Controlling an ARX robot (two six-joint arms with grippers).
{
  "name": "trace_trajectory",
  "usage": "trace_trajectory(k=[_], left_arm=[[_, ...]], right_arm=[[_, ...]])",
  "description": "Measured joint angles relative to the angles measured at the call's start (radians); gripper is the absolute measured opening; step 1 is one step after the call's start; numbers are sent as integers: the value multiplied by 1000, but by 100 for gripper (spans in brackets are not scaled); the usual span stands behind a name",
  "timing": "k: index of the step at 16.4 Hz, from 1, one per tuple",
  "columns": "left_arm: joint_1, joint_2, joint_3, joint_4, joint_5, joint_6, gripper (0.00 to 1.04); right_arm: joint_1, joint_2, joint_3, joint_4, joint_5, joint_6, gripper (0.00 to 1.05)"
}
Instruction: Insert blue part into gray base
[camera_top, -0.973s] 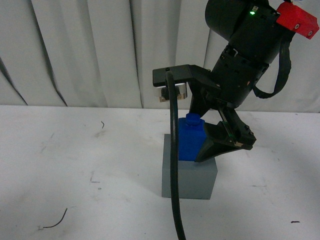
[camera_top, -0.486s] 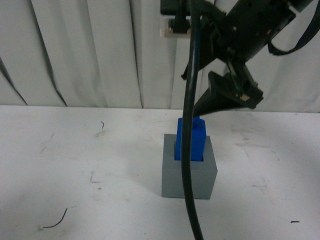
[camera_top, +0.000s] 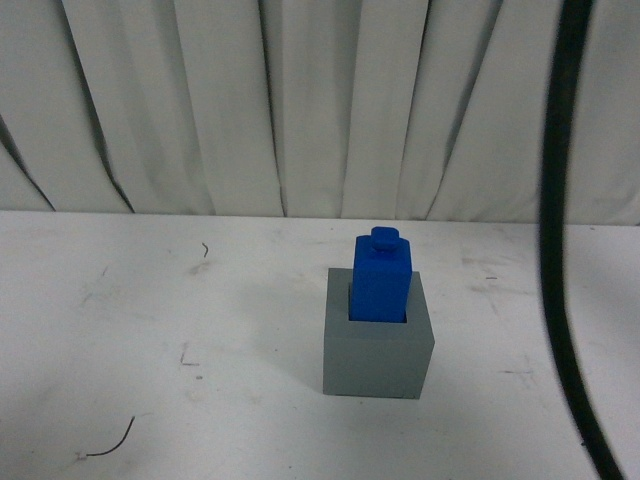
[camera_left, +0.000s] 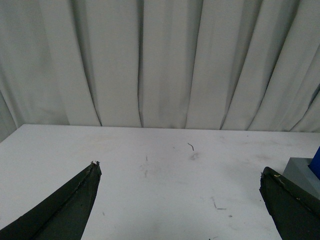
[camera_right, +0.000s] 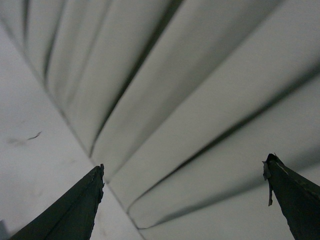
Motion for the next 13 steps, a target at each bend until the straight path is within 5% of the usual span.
trace_trajectory(k=[1, 2, 3, 5, 8, 13], left_arm=[[0, 0, 0, 0, 0, 0, 98], [0, 0, 0, 0, 0, 0, 98], [0, 0, 0, 0, 0, 0, 98], [0, 0, 0, 0, 0, 0, 98], [0, 0, 0, 0, 0, 0, 98], [0, 0, 0, 0, 0, 0, 98]], right_arm=[[-16, -89, -132, 186, 148, 154, 94], [-33, -223, -313, 310, 399, 357, 79], [-60, -371, -483, 346, 528, 532, 66], [-164, -726, -807, 224, 508, 699, 38], [-161, -1320, -1073, -149, 490, 743, 2], [-161, -1518, -1187, -140, 491, 745, 2]])
